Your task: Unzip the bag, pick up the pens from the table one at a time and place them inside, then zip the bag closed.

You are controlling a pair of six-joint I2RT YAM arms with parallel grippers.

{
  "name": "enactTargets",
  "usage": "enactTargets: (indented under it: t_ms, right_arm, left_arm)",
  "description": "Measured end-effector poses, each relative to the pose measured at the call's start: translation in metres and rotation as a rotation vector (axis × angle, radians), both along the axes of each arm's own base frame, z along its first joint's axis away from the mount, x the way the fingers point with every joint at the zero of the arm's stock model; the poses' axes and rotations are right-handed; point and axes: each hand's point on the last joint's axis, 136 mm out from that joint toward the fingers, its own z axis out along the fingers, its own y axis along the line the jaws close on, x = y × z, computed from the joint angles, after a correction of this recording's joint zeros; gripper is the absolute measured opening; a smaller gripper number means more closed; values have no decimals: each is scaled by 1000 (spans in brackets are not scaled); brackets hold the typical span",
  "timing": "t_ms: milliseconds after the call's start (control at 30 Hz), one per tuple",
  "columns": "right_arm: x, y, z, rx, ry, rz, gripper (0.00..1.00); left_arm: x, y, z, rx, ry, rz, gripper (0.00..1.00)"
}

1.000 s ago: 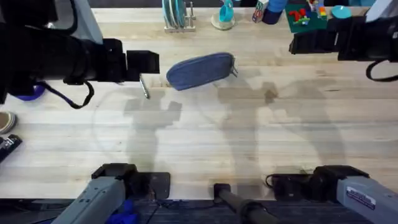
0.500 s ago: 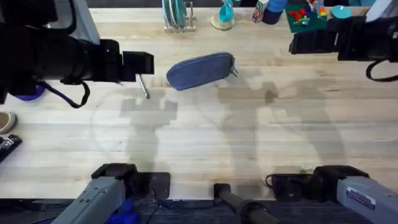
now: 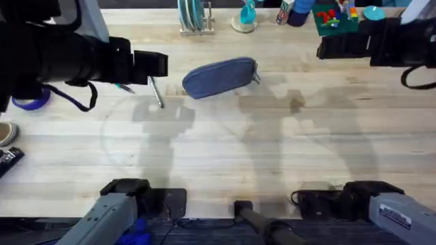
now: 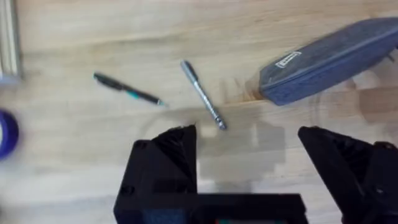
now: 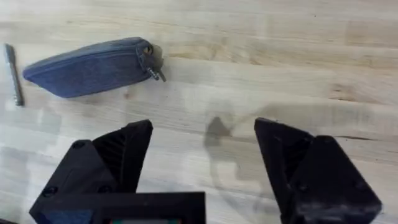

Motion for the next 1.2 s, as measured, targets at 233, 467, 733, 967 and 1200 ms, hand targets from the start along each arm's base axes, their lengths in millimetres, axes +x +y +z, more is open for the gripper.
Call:
enactTargets:
  t_ms: [233, 467, 733, 967, 1200]
  right_arm:
    - [0, 0, 0, 0, 0, 0, 996]
    - [0, 0, 0, 0, 1, 0, 996]
    - [0, 0, 0, 0, 1, 0, 996]
    - [0, 0, 0, 0, 1, 0, 996]
    - [0, 0, 0, 2, 2, -2, 996]
  left_arm:
    - [10, -22, 9, -12, -71, -251, 991]
    - [12, -26, 7, -96, -112, -456, 992]
    - [22, -34, -6, -176, -147, -664, 991]
    - [35, -39, -31, -235, -152, -807, 991]
    - [43, -43, -53, -255, -170, -920, 991]
